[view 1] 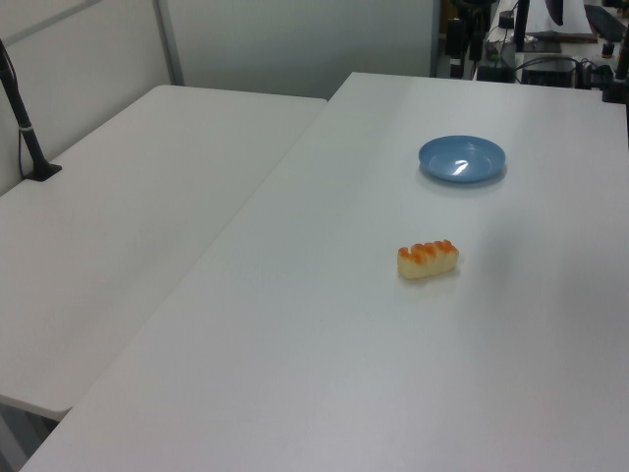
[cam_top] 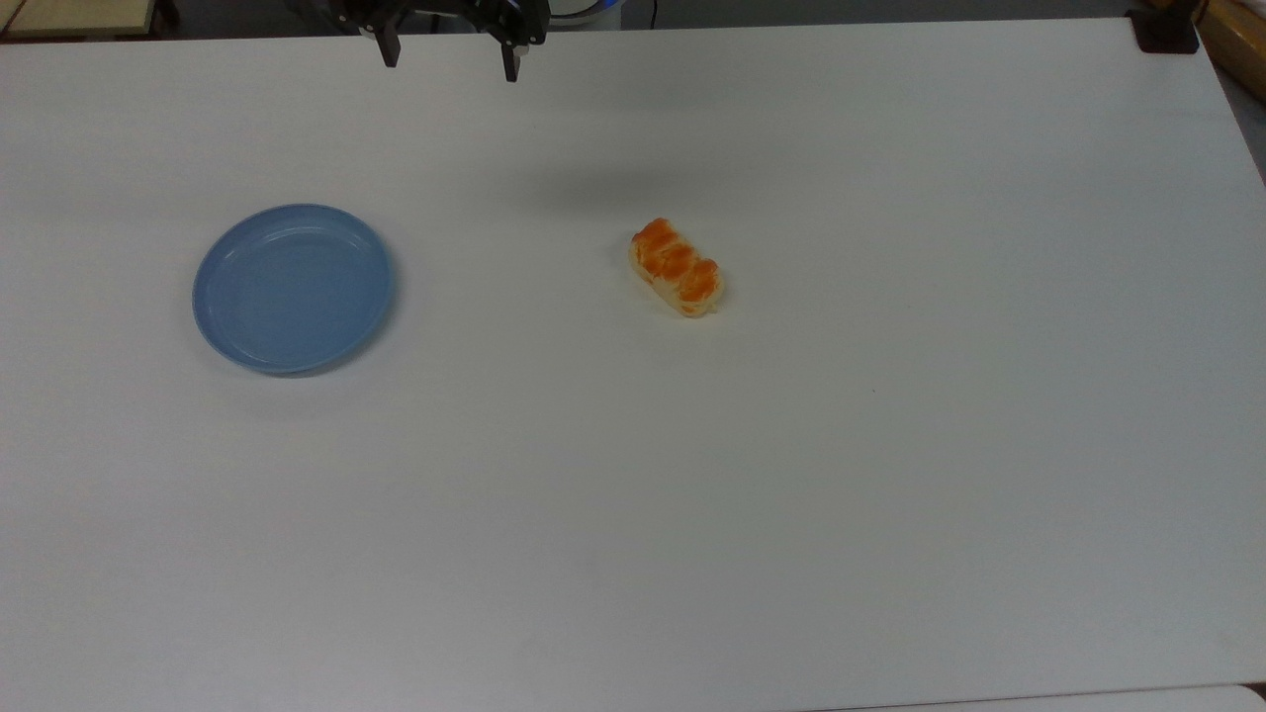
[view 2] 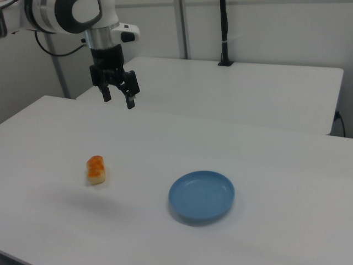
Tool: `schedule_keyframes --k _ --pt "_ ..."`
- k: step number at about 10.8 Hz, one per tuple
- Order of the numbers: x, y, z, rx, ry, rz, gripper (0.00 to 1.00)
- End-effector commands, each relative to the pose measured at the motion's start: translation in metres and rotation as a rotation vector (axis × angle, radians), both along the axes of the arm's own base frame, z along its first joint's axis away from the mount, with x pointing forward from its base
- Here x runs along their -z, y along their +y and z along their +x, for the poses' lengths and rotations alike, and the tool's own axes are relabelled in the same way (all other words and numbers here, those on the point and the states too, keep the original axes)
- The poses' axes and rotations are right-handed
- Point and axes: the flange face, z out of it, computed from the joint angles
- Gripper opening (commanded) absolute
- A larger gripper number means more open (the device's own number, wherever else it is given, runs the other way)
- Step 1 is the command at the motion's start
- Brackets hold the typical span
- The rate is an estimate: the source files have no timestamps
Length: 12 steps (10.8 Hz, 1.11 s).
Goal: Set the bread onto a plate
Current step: 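Move the open gripper from rest toward the orange-topped bread roll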
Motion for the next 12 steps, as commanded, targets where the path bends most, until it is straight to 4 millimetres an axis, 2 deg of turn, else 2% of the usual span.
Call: schedule_keyframes --k 1,4,6,9,12 --pt "0.000 0.001 -0.004 -0.022 -0.006 0.015 1.00" --pt "-0.001 0.008 -0.004 -0.045 -0.009 0.015 1.00" --pt "0.004 0.022 -0.002 -0.111 -0.004 0.015 1.00" --pt "0.016 0.030 -0.003 -0.373 0.022 0.020 1.00" --pt "0.048 0.069 -0.006 -0.601 0.066 0.016 1.00"
